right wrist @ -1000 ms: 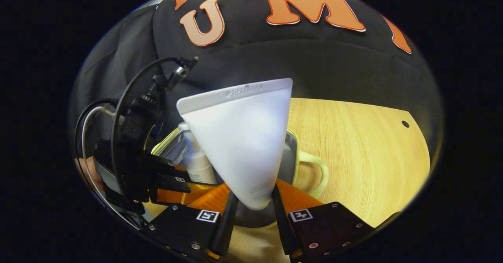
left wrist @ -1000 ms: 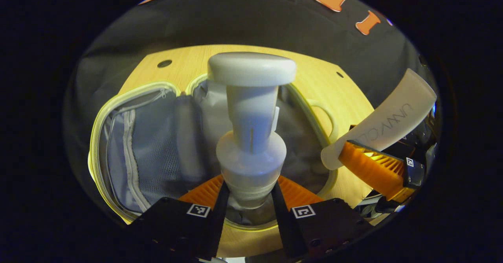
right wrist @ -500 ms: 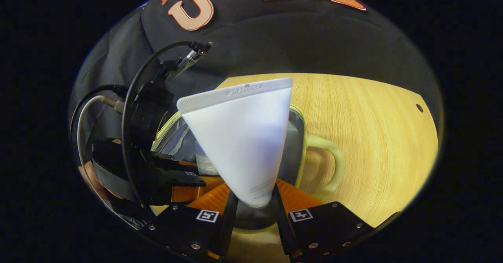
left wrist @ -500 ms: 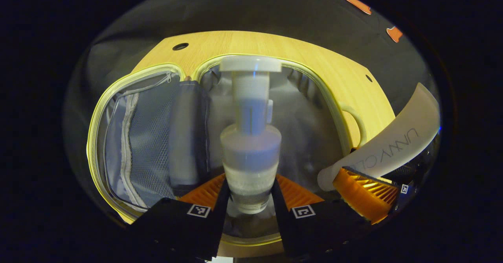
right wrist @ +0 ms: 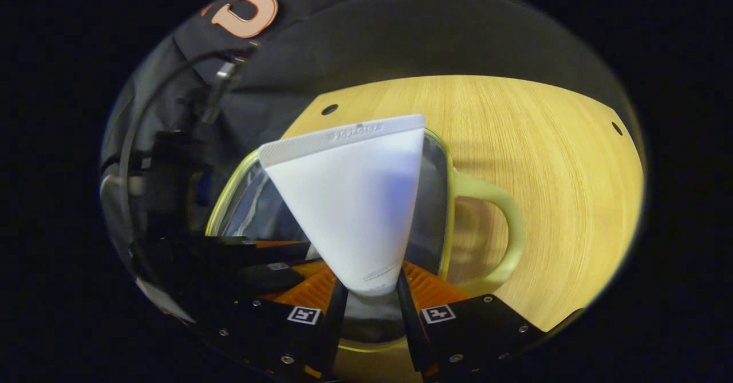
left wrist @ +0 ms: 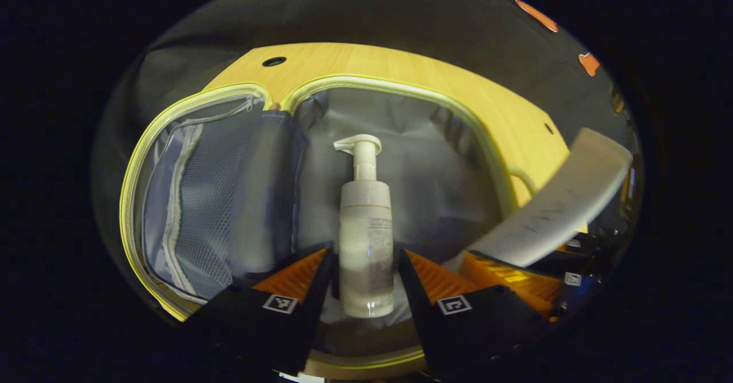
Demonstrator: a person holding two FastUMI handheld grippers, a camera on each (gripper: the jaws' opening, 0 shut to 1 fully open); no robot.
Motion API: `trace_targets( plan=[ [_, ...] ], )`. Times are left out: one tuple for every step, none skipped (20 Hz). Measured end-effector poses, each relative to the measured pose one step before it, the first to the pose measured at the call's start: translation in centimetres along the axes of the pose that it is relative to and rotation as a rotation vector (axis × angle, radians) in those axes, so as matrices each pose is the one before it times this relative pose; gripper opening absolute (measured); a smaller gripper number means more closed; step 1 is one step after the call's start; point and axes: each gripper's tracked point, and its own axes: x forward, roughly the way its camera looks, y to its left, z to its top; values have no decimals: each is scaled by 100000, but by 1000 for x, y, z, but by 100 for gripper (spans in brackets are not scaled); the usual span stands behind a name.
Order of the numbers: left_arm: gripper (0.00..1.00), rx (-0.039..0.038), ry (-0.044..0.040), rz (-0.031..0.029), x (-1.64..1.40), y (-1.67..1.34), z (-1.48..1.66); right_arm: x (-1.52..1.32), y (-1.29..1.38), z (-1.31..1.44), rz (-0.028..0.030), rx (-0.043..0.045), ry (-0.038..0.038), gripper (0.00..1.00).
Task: First open the suitcase, pack the skin care products into it, and then close the suitcase.
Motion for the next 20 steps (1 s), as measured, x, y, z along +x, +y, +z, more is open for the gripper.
trace_targets(
  plan=[
    [79, -425, -1987, 624, -1371, 109, -6, 296, 73, 61, -1034, 953, 693, 50],
    [80, -792, -2289, 505, -1270, 239, -10, -33, -57, -206, -553, 764, 1596, 50],
    [81, -941, -1865, 647, -1220, 308, 91, 78, -106, 65, -529, 780, 920, 50],
    [81, -1214, -2739, 139, -1140, 343, 198, 73, -282, -29, -1703, 560, 1874, 50],
    [82, -1106, -2449, 790, -928, 641, 96, 52, -95, -135, -655, 536, 847, 50],
    [81, -232, -3335, 2327, -837, 1060, 460, -10, -213, 70, -1363, 481, 1033, 50],
    [82, 232, -3878, 2781, -844, 1427, 646, 281, -198, -305, -1820, 86, 1322, 50],
    [84, -30, -3580, 2472, -907, 1469, 806, 205, -57, -122, -1957, 283, 1313, 50],
    [88, -226, -3103, 2609, -765, 1530, 783, 241, -48, -299, -2303, -30, 2245, 50],
    [89, -664, -2371, 3214, -1361, 1672, 605, 144, 52, -74, -1418, -203, 1843, 50],
    [89, -1159, -2522, 3114, -1024, 1818, 660, 360, 232, 153, -1473, 699, 1362, 50],
    [89, -1532, -1014, 3021, -625, 2079, 289, 15, 131, -217, -1173, 1454, 3064, 50],
    [89, -2226, -1501, 2871, -538, 2150, 492, 39, 10, -818, -1332, 1793, 5031, 50],
    [89, -2868, -936, 2692, -559, 2016, 421, -135, 51, -718, -366, 1785, 4916, 50],
    [89, -2555, -662, 2369, -400, 1766, 370, 175, 253, -36, -132, 1013, 644, 50],
    [89, -2319, -629, 2858, 43, 1602, 373, 196, -44, 63, -943, 626, -141, 50],
    [89, -1740, 387, 2708, 203, 1666, 157, 108, -55, 74, -881, 1069, -198, 50],
    [89, -1732, -259, 2427, 305, 1412, -63, 133, -18, 97, -1063, 422, -491, 50],
    [89, -942, 465, 1723, 249, 1085, -10, -116, 214, -146, 5, -123, -220, 46],
    [89, -942, -355, 2076, 344, 570, -63, 18, 75, 121, -213, -594, -1044, 58]
  ],
)
